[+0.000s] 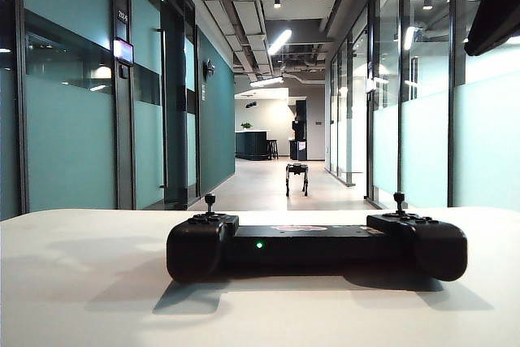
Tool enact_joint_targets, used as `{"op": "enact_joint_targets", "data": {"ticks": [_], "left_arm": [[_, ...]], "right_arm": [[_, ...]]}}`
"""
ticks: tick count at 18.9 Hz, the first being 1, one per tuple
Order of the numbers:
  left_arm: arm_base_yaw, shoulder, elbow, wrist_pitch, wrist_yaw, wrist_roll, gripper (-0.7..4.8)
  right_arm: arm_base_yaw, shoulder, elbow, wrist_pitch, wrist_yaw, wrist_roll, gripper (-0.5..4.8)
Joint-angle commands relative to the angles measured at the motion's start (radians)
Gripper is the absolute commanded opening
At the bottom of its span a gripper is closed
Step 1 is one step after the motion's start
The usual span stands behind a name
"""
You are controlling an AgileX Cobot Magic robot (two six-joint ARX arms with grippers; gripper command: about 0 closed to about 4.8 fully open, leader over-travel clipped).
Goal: Push the left joystick on the remote control sitting on the white table forward to make the robot dog walk in a straight line until it approaches the door.
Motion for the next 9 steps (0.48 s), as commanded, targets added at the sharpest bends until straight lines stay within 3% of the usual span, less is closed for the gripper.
{"op": "enact_joint_targets", "data": {"ticks": [1,9], "left_arm": [[0.000,0.000,0.003,0.006,0.005,0.007,-0.02],[0.000,0.000,0.003,0.006,0.005,0.007,-0.02]], "right_arm": [[0.000,-0.002,0.003,0.018,0.006,-0.003,-0.01],[-0.002,-0.010,-0.019,0.034,0.009,-0.003,-0.01]]}}
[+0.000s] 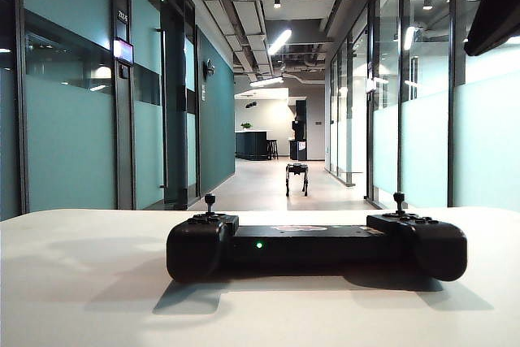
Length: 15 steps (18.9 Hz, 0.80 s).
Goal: Push the left joystick on the remote control sitting on the white table forward to make the robot dog walk in a straight line until it approaches the door.
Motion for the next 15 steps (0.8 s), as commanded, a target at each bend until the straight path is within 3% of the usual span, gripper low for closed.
{"op": "enact_joint_targets", "data": {"ticks": [1,8,12,15], "left_arm": [[0.000,0.000,0.003,0.006,0.005,0.007,-0.02],[0.000,0.000,0.003,0.006,0.005,0.007,-0.02],[0.000,0.000,0.003,0.006,0.005,0.007,-0.02],[0.000,0.000,0.003,0.006,0.005,0.007,-0.02]], "right_arm": [[-0.007,-0.029,-0.032,0.043,0.010,-0.003,-0.01],[-0.202,-0.292,-0.375,0.476,0.049,-0.043,-0.01],[-0.286,-0.417,-0.486,0.569,0.040,-0.115,-0.01],[-0.375,-0.509,-0.548,0.632,-0.063,-0.142,-0.01]]}}
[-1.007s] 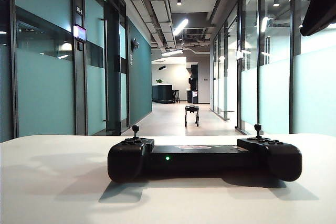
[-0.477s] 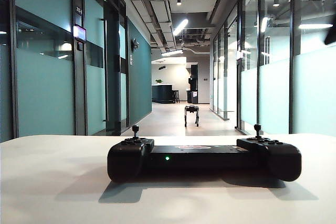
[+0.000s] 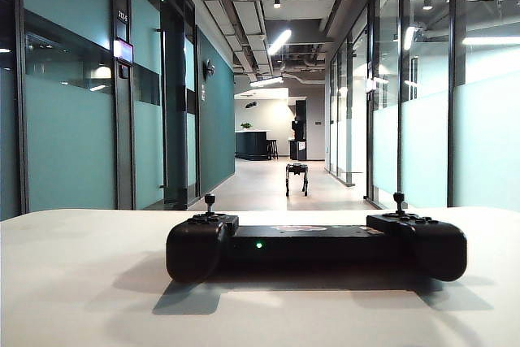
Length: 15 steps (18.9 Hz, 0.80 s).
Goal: Push the left joystick on the remote control sitting on the white table forward to make the robot dog walk in a straight line until it approaches the door.
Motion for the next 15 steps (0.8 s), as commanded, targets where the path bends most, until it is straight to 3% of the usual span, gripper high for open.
{"op": "enact_joint_targets", "data": {"ticks": [1,4,8,15], "left_arm": [[0.000,0.000,0.003,0.008,0.004,0.007,-0.02],[0.000,0.000,0.003,0.008,0.004,0.007,-0.02],[0.000,0.000,0.003,0.008,0.004,0.007,-0.02],[0.000,0.000,0.003,0.008,0.004,0.007,-0.02]], "right_arm": [[-0.091,-0.087,-0.052,0.090,-0.124,-0.024,-0.01],[-0.184,-0.172,-0.102,0.099,-0.219,-0.023,-0.01],[-0.245,-0.220,-0.143,0.108,-0.220,-0.023,-0.01],[-0.267,-0.324,-0.197,0.145,-0.220,-0.022,-0.01]]}}
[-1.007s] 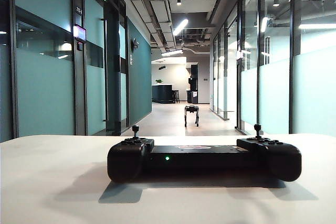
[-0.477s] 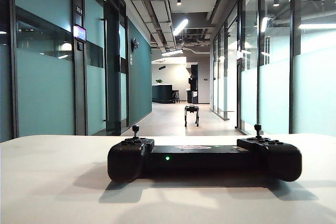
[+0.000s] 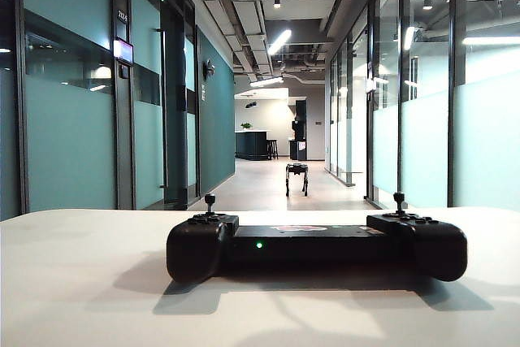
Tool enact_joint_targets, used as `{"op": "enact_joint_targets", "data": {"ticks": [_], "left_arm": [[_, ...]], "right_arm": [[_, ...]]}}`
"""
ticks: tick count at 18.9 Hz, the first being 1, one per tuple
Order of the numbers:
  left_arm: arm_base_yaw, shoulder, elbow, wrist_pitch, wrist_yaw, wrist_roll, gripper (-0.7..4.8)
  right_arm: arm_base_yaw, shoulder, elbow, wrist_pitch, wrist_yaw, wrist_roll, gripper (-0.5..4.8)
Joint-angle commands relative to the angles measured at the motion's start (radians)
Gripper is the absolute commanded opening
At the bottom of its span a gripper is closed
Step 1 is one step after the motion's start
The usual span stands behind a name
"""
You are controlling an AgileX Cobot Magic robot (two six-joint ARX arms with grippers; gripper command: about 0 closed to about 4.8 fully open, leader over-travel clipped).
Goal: Push the left joystick on the remote control sitting on the white table forward to make the robot dog walk in a straight line until it approaches the door.
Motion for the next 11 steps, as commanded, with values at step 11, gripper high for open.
{"op": "enact_joint_targets", "data": {"ticks": [11], "left_arm": [[0.000,0.000,0.003,0.010,0.004,0.007,-0.02]], "right_arm": [[0.002,-0.016,-0.005,-0.031,0.000,0.000,-0.01]]}}
